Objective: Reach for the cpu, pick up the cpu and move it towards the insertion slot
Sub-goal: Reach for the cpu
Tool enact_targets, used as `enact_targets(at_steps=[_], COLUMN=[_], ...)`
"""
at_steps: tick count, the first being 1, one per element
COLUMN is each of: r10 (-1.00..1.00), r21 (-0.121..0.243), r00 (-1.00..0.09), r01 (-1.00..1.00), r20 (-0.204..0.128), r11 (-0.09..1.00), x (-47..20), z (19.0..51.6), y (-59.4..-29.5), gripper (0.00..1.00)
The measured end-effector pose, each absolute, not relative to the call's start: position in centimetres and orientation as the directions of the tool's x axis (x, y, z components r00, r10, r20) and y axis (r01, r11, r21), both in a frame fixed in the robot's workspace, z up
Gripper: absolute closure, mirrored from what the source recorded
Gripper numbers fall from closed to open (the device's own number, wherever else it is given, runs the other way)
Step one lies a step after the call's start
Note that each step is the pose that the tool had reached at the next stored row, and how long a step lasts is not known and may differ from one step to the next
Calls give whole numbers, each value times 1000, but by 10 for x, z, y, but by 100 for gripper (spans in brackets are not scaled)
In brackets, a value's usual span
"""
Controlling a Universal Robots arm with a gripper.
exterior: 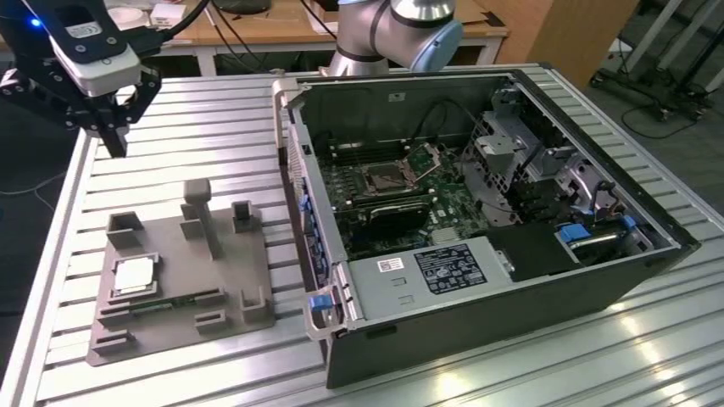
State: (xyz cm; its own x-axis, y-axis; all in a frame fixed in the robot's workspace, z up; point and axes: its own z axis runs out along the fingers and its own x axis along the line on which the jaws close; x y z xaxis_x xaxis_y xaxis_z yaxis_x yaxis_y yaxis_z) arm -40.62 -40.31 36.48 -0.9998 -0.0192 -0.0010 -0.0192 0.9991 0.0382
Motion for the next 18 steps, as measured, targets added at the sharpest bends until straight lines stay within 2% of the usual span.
enact_targets(at_steps=[18], r10=[-19], r21=[38], r00=[-1000], r01=[-19], r20=[-1], r11=[999], x=[-409], z=[364], y=[-403], gripper=[89])
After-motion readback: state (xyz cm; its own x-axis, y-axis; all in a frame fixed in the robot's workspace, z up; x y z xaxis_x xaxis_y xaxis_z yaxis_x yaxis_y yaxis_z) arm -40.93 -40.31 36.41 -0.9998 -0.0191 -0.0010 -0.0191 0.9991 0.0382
